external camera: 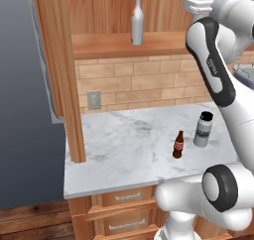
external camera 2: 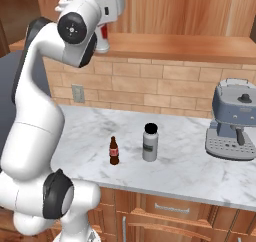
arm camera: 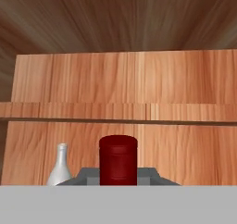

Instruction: Sort all alcoholic drinks to one cabinet, and non-alcoholic drinks to the other.

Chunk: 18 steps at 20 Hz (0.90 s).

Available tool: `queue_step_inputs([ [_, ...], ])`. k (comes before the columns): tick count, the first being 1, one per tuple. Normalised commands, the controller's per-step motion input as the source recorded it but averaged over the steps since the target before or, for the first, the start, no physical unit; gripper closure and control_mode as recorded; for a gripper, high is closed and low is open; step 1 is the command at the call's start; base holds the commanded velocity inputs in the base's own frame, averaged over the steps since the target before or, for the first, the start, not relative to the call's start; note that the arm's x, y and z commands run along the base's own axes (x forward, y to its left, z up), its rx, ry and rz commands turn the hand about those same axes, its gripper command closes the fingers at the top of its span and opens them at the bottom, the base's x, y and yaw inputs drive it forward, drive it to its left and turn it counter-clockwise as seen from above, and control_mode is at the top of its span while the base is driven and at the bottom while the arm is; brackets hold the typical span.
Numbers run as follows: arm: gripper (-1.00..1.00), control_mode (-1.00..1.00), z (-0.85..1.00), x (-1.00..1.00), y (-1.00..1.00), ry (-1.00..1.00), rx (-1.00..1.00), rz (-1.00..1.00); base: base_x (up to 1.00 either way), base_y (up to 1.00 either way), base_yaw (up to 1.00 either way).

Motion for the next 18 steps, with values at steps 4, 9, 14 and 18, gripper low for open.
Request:
queue_step_inputs([
  [4, 1.00, -1.00, 0.00, 0.39, 0.00, 0.00, 0.00, 0.00, 0.00, 0.00, 0.00],
  [9, 1.00, -1.00, 0.00, 0.45, 0.00, 0.00, 0.00, 0.00, 0.00, 0.00, 0.00],
  [14, 1.00, -1.00, 0.00, 0.42, 0.00, 0.03, 0.00, 0.00, 0.00, 0.00, 0.00],
  [18, 1.00, -1.00, 0.00, 0.36, -0.02, 0.06, 0.00, 0.00, 0.00, 0.00, 0.00],
])
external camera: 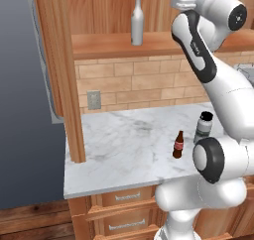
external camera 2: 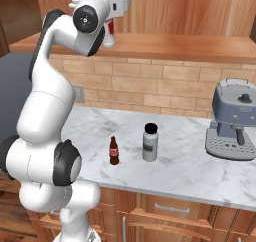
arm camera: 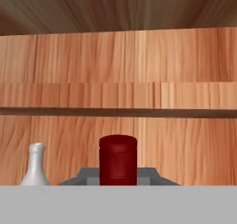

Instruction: Sort all alcoholic drinks to one cabinet, and non-alcoholic drinks to the other.

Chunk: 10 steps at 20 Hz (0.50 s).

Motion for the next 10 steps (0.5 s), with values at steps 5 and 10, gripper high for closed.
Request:
queue_step_inputs([
  [5, 1.00, -1.00, 0.00, 0.34, -0.08, 0.05, 0.00, 0.00, 0.00, 0.00, 0.00],
  [10, 1.00, -1.00, -0.01, 0.21, -0.11, 0.03, 0.01, 0.00, 0.00, 0.00, 0.00],
])
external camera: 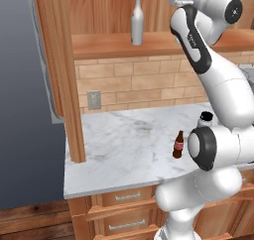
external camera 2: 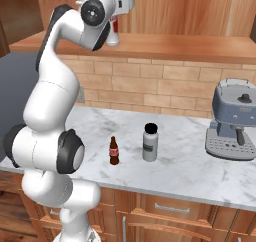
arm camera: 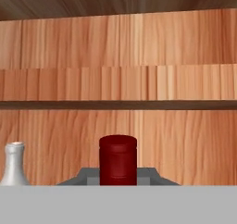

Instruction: Sort all alcoholic drinks to one cabinet, and non-alcoholic drinks to the other.

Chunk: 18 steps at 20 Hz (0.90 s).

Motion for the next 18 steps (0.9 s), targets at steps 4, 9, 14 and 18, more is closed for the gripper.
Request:
queue_step_inputs([
  [4, 1.00, -1.00, -0.07, 0.14, -0.07, 0.02, 0.02, 0.00, 0.00, 0.00, 0.00],
  [9, 1.00, -1.00, -0.13, 0.20, -0.03, 0.01, 0.03, 0.00, 0.00, 0.00, 0.00],
  [14, 1.00, -1.00, -0.12, 0.31, 0.00, 0.00, 0.03, 0.00, 0.00, 0.00, 0.00],
  [18, 1.00, -1.00, -0.08, 0.43, 0.00, 0.00, 0.02, 0.00, 0.00, 0.00, 0.00],
])
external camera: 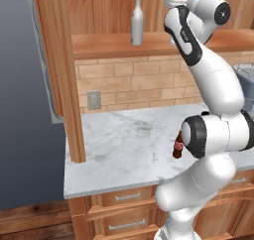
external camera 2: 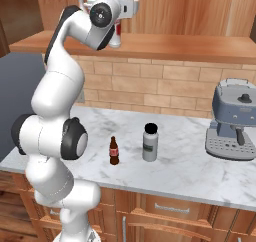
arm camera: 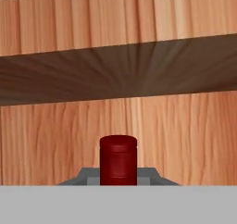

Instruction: Sort all alcoholic drinks to one cabinet, and non-alcoholic drinks to the other.

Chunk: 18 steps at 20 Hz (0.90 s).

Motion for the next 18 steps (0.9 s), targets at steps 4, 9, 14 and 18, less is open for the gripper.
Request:
queue_step_inputs([
  [4, 1.00, -1.00, -0.16, 0.42, 0.00, 0.00, 0.02, 0.00, 0.00, 0.00, 0.00],
  [9, 1.00, -1.00, -0.10, 0.39, -0.01, 0.00, 0.01, 0.00, 0.00, 0.00, 0.00],
  [14, 1.00, -1.00, 0.00, 0.45, -0.02, 0.00, 0.00, 0.00, 0.00, 0.00, 0.00],
  [18, 1.00, -1.00, 0.00, 0.32, -0.05, 0.00, 0.00, 0.00, 0.00, 0.00, 0.00],
])
